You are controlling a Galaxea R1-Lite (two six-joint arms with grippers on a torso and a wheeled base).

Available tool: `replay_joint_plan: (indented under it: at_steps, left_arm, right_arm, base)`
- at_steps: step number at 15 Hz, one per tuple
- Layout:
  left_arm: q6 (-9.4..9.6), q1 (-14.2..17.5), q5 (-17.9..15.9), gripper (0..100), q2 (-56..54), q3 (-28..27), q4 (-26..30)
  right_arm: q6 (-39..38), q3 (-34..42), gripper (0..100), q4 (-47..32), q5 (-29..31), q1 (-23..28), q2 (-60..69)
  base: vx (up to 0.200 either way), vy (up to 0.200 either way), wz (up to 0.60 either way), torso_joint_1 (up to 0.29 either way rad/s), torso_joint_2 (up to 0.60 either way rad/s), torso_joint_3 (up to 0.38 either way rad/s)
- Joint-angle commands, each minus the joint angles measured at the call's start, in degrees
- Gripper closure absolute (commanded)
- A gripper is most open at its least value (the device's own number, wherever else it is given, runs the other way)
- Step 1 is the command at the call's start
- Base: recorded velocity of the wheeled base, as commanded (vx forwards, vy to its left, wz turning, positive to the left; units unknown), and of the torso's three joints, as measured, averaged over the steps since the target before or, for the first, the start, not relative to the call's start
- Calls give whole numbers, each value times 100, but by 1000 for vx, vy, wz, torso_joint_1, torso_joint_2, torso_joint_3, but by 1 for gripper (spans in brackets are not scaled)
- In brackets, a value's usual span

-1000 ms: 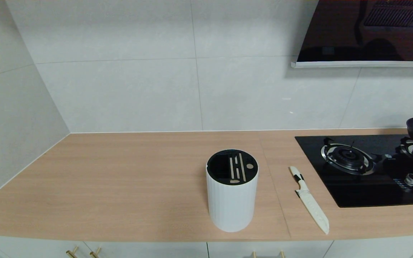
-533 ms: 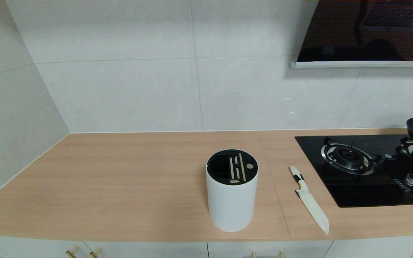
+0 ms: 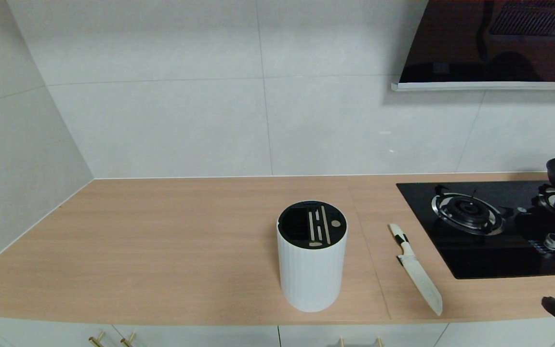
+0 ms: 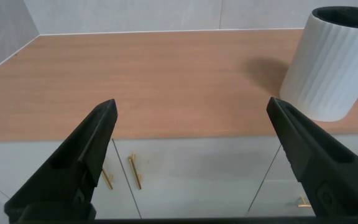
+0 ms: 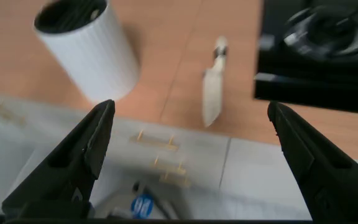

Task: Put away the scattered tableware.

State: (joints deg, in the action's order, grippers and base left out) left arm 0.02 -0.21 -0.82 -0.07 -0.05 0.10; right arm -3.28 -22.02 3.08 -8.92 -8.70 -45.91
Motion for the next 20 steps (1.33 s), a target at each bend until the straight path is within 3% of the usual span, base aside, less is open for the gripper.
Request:
replay_joint_plan:
  at_steps: [1, 4, 9, 20]
  left_arm:
    - [-2, 3, 3, 0, 7, 5, -1]
    - [-2, 3, 3, 0, 7, -4, -1]
    - [-2, 3, 3, 0, 7, -4, -1]
    - [-2, 3, 3, 0, 7, 5, -1]
  right_arm:
    - [-6, -418, 0, 588, 13, -263, -1869]
    - [12, -514, 0, 1986, 128, -430, -3398]
    - [161, -839, 0, 3304, 620, -518, -5288]
    - [143, -875, 0, 4912, 989, -474, -7248]
  base:
    - [0, 0, 0, 0, 0, 0]
    - [0, 0, 0, 0, 0, 0]
    - [0, 0, 0, 0, 0, 0]
    - [0, 0, 0, 0, 0, 0]
